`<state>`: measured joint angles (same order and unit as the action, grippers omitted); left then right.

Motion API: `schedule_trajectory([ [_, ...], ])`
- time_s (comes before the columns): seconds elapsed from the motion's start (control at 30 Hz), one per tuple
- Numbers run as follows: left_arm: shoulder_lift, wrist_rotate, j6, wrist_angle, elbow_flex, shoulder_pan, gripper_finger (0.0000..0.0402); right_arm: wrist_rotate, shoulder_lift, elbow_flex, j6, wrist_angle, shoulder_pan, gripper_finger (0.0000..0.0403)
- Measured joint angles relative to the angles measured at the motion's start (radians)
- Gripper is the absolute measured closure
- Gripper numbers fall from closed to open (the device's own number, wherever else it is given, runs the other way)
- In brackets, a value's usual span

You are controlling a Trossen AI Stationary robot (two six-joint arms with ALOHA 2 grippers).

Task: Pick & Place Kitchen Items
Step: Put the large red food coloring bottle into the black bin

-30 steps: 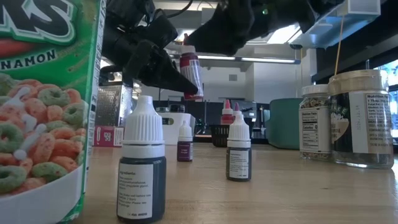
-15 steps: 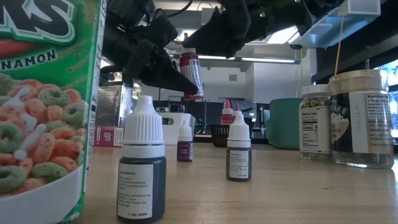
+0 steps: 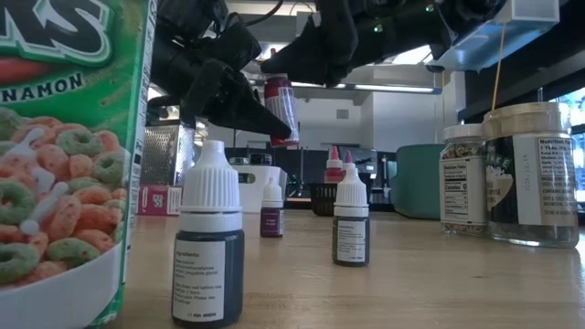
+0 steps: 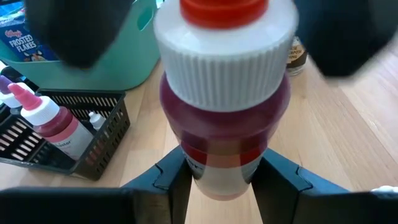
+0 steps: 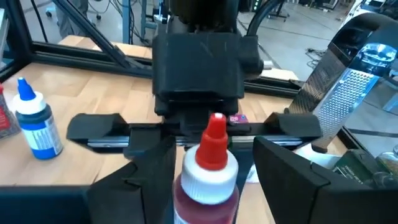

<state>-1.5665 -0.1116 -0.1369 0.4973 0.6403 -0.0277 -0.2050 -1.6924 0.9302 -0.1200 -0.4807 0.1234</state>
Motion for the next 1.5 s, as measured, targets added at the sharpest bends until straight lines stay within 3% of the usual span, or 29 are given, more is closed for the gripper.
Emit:
schedule_trajectory([
  [0.33,0.0,0.0,0.0,-0.001,0.0,0.0,0.0265,0.0,-0.017,0.0,-0.023,-0.022,0.0,0.0193],
  [0.73,0.0,-0.002,-0.003,-0.002,-0.002,0.0,0.0265,0.001,-0.017,0.0,-0.023,-0.014,0.0,0.0285],
  [1.2,-0.001,-0.001,0.002,-0.005,-0.002,0.0,0.0262,0.002,-0.017,0.001,-0.023,0.002,0.001,0.0285],
  [1.5,0.0,0.005,0.051,0.006,-0.002,0.001,0.0215,0.003,-0.019,0.0,-0.026,0.042,0.001,0.0285],
])
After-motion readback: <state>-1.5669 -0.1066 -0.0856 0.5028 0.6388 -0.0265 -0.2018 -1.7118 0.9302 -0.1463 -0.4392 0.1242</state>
